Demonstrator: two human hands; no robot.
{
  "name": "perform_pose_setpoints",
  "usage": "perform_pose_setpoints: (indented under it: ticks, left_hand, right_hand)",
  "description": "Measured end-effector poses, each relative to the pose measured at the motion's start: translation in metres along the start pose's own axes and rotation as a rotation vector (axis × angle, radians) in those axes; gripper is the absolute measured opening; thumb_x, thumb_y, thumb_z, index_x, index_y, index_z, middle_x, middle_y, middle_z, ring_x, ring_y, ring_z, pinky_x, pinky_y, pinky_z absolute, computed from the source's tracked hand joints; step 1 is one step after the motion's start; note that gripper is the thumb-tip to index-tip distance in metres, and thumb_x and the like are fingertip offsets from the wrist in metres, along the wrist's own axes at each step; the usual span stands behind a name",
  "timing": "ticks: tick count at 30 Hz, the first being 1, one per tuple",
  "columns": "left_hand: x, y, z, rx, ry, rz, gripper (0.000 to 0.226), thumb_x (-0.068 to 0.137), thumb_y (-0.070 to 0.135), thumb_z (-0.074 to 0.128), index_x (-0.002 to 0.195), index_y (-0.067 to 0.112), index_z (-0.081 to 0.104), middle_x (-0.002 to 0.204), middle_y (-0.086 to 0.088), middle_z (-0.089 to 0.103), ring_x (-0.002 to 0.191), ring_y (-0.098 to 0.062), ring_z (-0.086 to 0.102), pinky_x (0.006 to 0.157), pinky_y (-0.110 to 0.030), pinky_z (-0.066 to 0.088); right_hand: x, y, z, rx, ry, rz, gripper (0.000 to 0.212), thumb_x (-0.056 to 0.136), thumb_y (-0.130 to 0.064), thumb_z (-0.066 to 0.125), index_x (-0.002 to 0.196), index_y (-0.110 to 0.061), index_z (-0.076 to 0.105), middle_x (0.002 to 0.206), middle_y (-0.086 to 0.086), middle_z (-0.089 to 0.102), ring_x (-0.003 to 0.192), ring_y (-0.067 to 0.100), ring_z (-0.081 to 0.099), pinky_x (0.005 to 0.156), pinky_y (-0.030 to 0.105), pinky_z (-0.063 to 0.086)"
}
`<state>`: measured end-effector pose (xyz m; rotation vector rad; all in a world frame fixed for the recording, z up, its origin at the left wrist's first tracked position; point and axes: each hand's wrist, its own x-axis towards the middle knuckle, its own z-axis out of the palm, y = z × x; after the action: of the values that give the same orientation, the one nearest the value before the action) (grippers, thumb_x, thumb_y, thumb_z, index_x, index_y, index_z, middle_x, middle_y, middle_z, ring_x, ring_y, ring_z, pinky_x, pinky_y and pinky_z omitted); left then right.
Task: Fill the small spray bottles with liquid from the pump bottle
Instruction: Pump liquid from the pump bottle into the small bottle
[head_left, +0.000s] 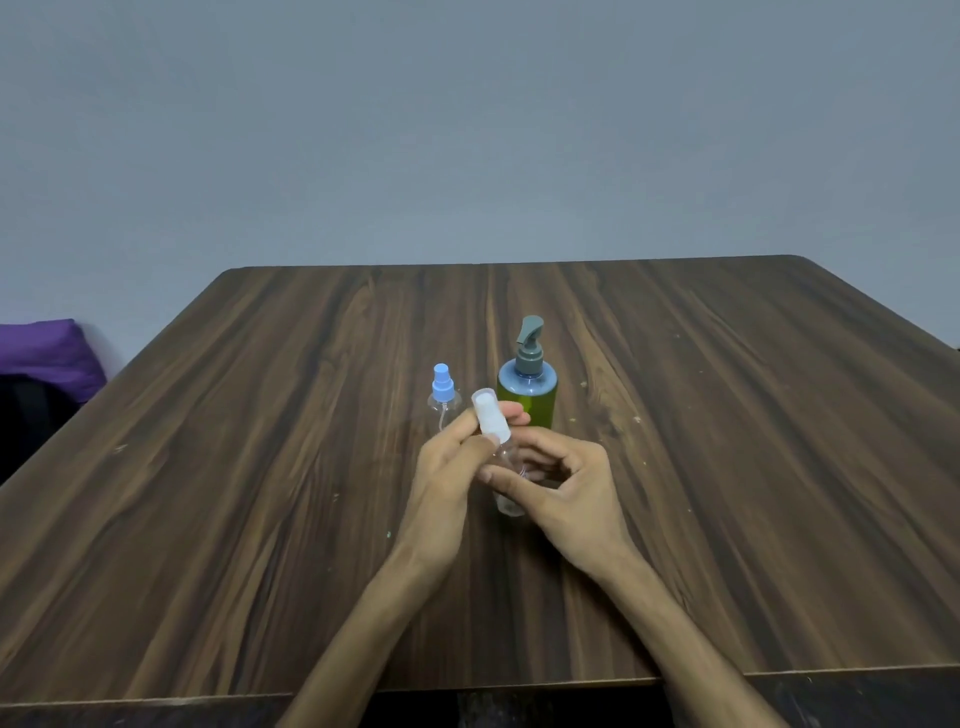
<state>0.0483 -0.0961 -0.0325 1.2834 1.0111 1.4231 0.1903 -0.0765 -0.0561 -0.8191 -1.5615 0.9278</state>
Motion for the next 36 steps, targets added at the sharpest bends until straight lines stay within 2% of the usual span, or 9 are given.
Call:
perform_pose_setpoints:
  ticks: [4, 9, 13, 16, 18, 21, 27, 32, 36]
  left_hand:
    - [0.002, 0.001, 0.001, -0.077, 0.197, 0.038, 0.011, 0.092, -0.001, 0.075, 0.102, -0.005, 0.075, 0.086, -0.006, 0.079, 0.077, -0.015, 0.077, 0.066, -0.023, 0.06]
    - [0.008, 0.001, 0.011, -0.013, 0.445, 0.065, 0.041, 0.072, 0.006, 0.096, 0.08, 0.003, 0.056, 0.069, -0.004, 0.063, 0.063, -0.015, 0.063, 0.058, -0.025, 0.055]
    - [0.013, -0.004, 0.018, 0.002, 0.324, -0.005, 0.03, 0.084, 0.014, 0.091, 0.101, 0.01, 0.066, 0.078, 0.004, 0.066, 0.072, -0.01, 0.067, 0.066, -0.025, 0.058]
    - [0.005, -0.004, 0.022, -0.11, 0.141, -0.027, 0.025, 0.091, 0.02, 0.071, 0.114, 0.011, 0.072, 0.102, -0.006, 0.08, 0.092, -0.017, 0.076, 0.079, -0.028, 0.062]
    - [0.002, -0.004, 0.019, -0.136, 0.107, -0.011, 0.026, 0.095, 0.013, 0.058, 0.117, 0.012, 0.073, 0.11, -0.01, 0.08, 0.099, -0.019, 0.077, 0.083, -0.029, 0.063]
    - [0.002, -0.006, 0.011, -0.124, 0.179, 0.012, 0.025, 0.101, -0.005, 0.062, 0.119, 0.008, 0.074, 0.109, -0.008, 0.081, 0.101, -0.017, 0.078, 0.084, -0.026, 0.061]
    - [0.006, 0.008, 0.004, -0.118, 0.352, 0.135, 0.029, 0.093, 0.002, 0.076, 0.121, 0.004, 0.072, 0.113, -0.011, 0.081, 0.108, -0.023, 0.077, 0.096, -0.036, 0.062]
    - [0.015, 0.025, -0.006, -0.217, 0.439, 0.195, 0.031, 0.099, 0.008, 0.07, 0.129, 0.002, 0.065, 0.112, -0.011, 0.081, 0.107, -0.026, 0.077, 0.098, -0.036, 0.06]
    - [0.024, 0.034, -0.025, -0.327, 0.548, 0.2, 0.02, 0.103, 0.007, 0.066, 0.121, 0.006, 0.056, 0.095, -0.012, 0.082, 0.09, -0.026, 0.076, 0.09, -0.033, 0.06]
  right_hand:
    - [0.0, 0.002, 0.002, -0.039, 0.043, -0.008, 0.034, 0.082, -0.018, 0.088, 0.114, -0.015, 0.079, 0.098, -0.005, 0.08, 0.089, 0.017, 0.077, 0.077, 0.032, 0.059]
    - [-0.002, 0.001, 0.003, -0.123, 0.087, -0.04, 0.034, 0.08, -0.018, 0.09, 0.112, -0.017, 0.08, 0.093, -0.009, 0.079, 0.083, 0.012, 0.074, 0.073, 0.036, 0.06]
    - [-0.003, 0.001, 0.003, -0.174, 0.048, -0.086, 0.035, 0.083, -0.013, 0.086, 0.117, -0.015, 0.078, 0.099, -0.009, 0.079, 0.089, 0.014, 0.076, 0.076, 0.036, 0.061]
    - [-0.003, 0.003, 0.002, -0.179, 0.096, -0.029, 0.033, 0.084, -0.016, 0.084, 0.117, -0.021, 0.078, 0.093, -0.007, 0.079, 0.083, 0.015, 0.076, 0.073, 0.039, 0.061]
    - [-0.002, 0.004, 0.001, -0.164, 0.141, 0.003, 0.031, 0.082, -0.016, 0.086, 0.112, -0.02, 0.079, 0.091, -0.008, 0.079, 0.081, 0.014, 0.076, 0.073, 0.036, 0.061]
    - [-0.001, 0.004, 0.0, -0.143, 0.155, 0.023, 0.029, 0.081, -0.016, 0.089, 0.108, -0.021, 0.079, 0.089, -0.01, 0.079, 0.079, 0.011, 0.075, 0.072, 0.028, 0.059]
    - [-0.002, 0.004, 0.001, -0.17, 0.182, 0.012, 0.033, 0.075, -0.026, 0.094, 0.104, -0.023, 0.079, 0.09, -0.014, 0.078, 0.083, 0.008, 0.075, 0.073, 0.017, 0.055]
    - [-0.003, 0.003, 0.0, -0.176, 0.143, 0.024, 0.029, 0.078, -0.025, 0.092, 0.104, -0.024, 0.079, 0.088, -0.01, 0.079, 0.084, 0.013, 0.076, 0.077, 0.032, 0.062]
    - [-0.003, 0.005, 0.001, -0.162, 0.146, 0.051, 0.03, 0.077, -0.023, 0.093, 0.104, -0.019, 0.08, 0.086, -0.008, 0.079, 0.085, 0.014, 0.077, 0.079, 0.039, 0.062]
